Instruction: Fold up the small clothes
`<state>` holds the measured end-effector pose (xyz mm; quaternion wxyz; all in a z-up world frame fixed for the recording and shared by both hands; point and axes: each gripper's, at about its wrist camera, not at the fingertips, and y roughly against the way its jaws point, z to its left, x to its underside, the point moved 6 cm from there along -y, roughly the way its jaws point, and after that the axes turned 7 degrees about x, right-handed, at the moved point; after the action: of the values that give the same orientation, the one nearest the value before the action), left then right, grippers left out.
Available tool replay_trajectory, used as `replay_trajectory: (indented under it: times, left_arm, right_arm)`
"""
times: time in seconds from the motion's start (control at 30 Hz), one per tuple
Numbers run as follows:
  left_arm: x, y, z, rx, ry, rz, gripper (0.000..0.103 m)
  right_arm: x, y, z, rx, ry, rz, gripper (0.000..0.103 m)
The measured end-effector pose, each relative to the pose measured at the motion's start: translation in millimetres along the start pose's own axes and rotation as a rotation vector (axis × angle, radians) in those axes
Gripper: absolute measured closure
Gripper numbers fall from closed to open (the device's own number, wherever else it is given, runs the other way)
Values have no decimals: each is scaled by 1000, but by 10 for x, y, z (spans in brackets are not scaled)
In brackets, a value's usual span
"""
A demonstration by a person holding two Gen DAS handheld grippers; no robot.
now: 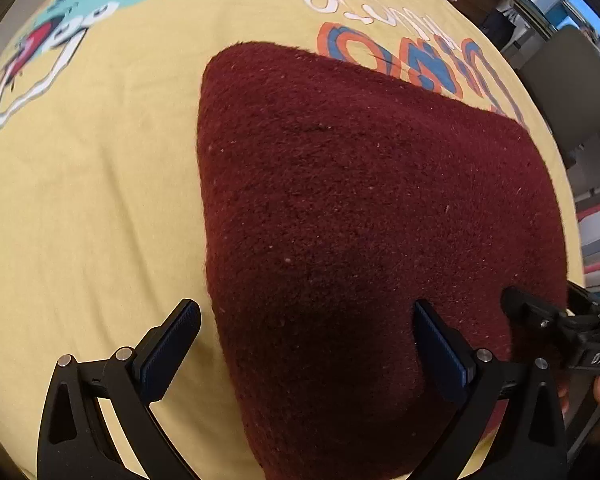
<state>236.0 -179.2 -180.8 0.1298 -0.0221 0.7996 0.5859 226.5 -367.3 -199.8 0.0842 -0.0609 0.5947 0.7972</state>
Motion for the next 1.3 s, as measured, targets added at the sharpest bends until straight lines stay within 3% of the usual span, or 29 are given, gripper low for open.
replay_trajectory:
  times: [0.2, 0.27, 0.37, 0.4, 0.47, 0.57, 0.67, 0.77, 1.0, 1.17, 1.3]
  left_arm:
    - [28, -46, -102, -63, -72, -43, 0]
    - [26, -72, -121, -70, -71, -42, 0]
    - [15, -93, -132, -66, -67, -43, 3]
    - [21, -86, -148, -54, -64, -42, 6]
    - [23, -71, -213, -31, -70, -47, 24]
    - [19, 6, -332, -45, -135, -59, 47]
    - [-25, 178, -384, -21, -146, -77, 60]
    - [-60, 437, -383, 25, -166, -102, 66]
    - [-128, 1017, -20, 41, -158, -185, 70]
    - [7, 1290, 447, 2, -134, -204, 70]
    - [141, 1174, 693, -24, -111, -184, 70]
  right_arm:
    - [62, -67, 24, -25, -22, -10, 3]
    - [66, -68, 69, -57, -29, -2, 21]
    - [68, -10, 142, -77, -13, -10, 36]
    - [70, 12, 172, -69, -3, -11, 39]
    - [69, 56, 221, -53, 10, -15, 50]
    - [59, 134, 320, -3, 42, -27, 57]
    - [44, 297, 447, 68, 82, -61, 60]
    - [24, 498, 629, 115, 132, -103, 61]
    - [-18, 856, 1228, 87, 212, -177, 61]
    - [-38, 713, 1774, 47, 237, -175, 60]
    - [11, 407, 2016, 40, 218, -134, 60]
